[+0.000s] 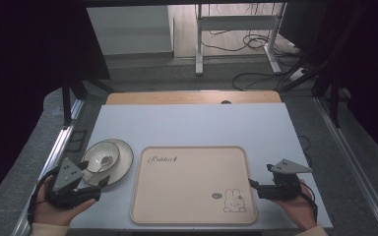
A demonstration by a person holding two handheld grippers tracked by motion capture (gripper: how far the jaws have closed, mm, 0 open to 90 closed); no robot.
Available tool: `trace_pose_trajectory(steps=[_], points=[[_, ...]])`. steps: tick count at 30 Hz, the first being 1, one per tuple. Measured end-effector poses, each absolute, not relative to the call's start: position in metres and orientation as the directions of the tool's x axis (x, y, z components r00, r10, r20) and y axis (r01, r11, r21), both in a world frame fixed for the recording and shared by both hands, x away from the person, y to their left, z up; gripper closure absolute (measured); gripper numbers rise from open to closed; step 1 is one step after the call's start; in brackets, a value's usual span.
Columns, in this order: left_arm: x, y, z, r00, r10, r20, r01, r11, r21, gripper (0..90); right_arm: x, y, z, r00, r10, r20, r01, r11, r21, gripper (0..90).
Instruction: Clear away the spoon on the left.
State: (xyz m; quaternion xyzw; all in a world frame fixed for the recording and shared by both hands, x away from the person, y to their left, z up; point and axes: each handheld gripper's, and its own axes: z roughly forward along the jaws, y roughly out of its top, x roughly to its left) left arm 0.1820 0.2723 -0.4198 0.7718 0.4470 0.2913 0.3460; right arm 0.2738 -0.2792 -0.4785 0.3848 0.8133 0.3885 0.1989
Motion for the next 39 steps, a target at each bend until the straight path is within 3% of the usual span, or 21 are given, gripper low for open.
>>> trace_pose_trajectory(steps=[23,39], points=[[0.185,0.303,-0.46,0.386,0.915,0.12,0.569,-0.339,0.749,33.4,0.274,-0.28,-0.479,-0.623,0.781,-0.031,0.476,0.41,0.778,15.4],[0.185,0.302,-0.471,0.417,0.894,0.161,0.534,-0.385,0.753,59.5,0.275,-0.28,-0.48,-0.616,0.787,-0.038,0.482,0.414,0.772,15.1]])
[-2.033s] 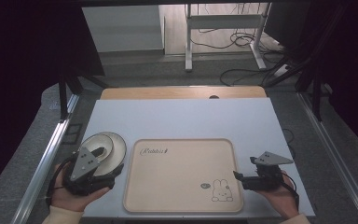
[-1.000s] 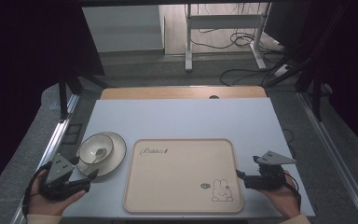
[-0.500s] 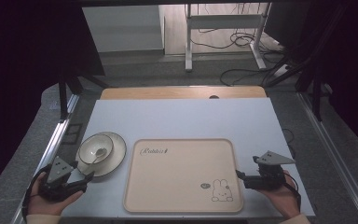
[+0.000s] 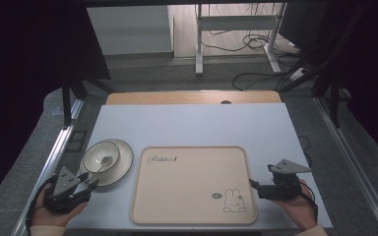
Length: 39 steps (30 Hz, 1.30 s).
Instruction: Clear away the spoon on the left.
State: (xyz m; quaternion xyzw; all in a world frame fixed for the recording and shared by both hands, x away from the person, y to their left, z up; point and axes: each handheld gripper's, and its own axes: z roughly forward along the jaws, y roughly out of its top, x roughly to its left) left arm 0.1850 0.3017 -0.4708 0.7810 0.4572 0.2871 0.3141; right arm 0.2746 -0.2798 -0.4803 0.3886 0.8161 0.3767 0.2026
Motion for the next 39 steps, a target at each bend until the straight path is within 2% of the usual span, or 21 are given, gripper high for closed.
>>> trace_pose_trajectory(steps=[5,14,22,39], points=[[0.1842,0.3012,-0.4709,0.417,0.891,0.179,0.515,-0.394,0.761,71.3,0.2743,-0.2796,-0.4804,-0.618,0.785,-0.041,0.481,0.418,0.77,15.1],[0.1842,0.3039,-0.4741,0.415,0.89,0.188,0.509,-0.399,0.763,84.8,0.2742,-0.2795,-0.4803,-0.618,0.785,-0.04,0.481,0.418,0.771,15.1],[0.1838,0.3055,-0.4731,0.386,0.901,0.198,0.512,-0.388,0.766,89.3,0.2737,-0.2786,-0.4799,-0.619,0.784,-0.036,0.481,0.415,0.772,15.1],[0.1822,0.3042,-0.4704,0.378,0.899,0.22,0.485,-0.395,0.78,89.8,0.2736,-0.2779,-0.4807,-0.621,0.782,-0.048,0.479,0.428,0.766,15.1]])
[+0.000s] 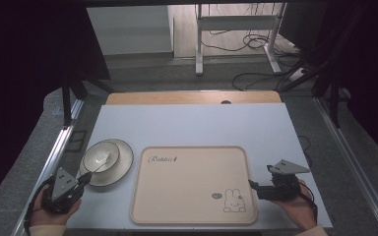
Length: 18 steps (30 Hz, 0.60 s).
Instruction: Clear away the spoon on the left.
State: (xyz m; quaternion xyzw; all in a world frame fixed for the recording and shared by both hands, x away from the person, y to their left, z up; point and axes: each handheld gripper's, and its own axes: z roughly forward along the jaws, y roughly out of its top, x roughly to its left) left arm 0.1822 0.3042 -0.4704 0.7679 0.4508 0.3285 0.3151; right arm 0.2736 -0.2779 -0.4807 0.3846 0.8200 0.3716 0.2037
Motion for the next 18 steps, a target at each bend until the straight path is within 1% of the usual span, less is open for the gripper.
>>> trace_pose_trajectory(steps=[18], points=[[0.178,0.3054,-0.4605,0.359,0.909,0.213,0.444,-0.367,0.817,89.8,0.274,-0.2781,-0.4808,-0.621,0.782,-0.051,0.478,0.429,0.767,15.1]])
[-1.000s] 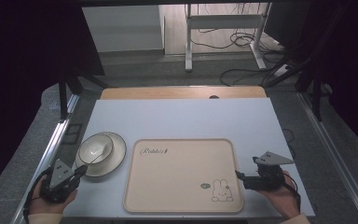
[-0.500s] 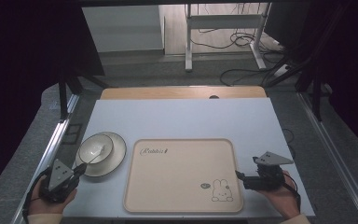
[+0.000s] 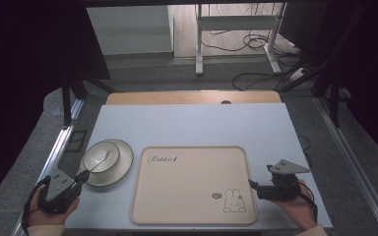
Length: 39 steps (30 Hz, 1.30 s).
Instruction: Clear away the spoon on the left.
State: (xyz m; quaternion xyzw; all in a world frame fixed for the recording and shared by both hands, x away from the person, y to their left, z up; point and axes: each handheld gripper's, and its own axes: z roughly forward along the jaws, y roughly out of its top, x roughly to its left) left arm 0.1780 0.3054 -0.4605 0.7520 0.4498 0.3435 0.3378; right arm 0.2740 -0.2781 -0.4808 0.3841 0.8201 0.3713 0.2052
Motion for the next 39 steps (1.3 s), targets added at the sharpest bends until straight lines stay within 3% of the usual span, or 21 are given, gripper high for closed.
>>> trace_pose_trajectory(steps=[39], points=[[0.171,0.282,-0.433,0.394,0.904,0.163,0.327,-0.303,0.895,89.8,0.275,-0.278,-0.481,-0.617,0.786,-0.048,0.48,0.424,0.768,15.1]])
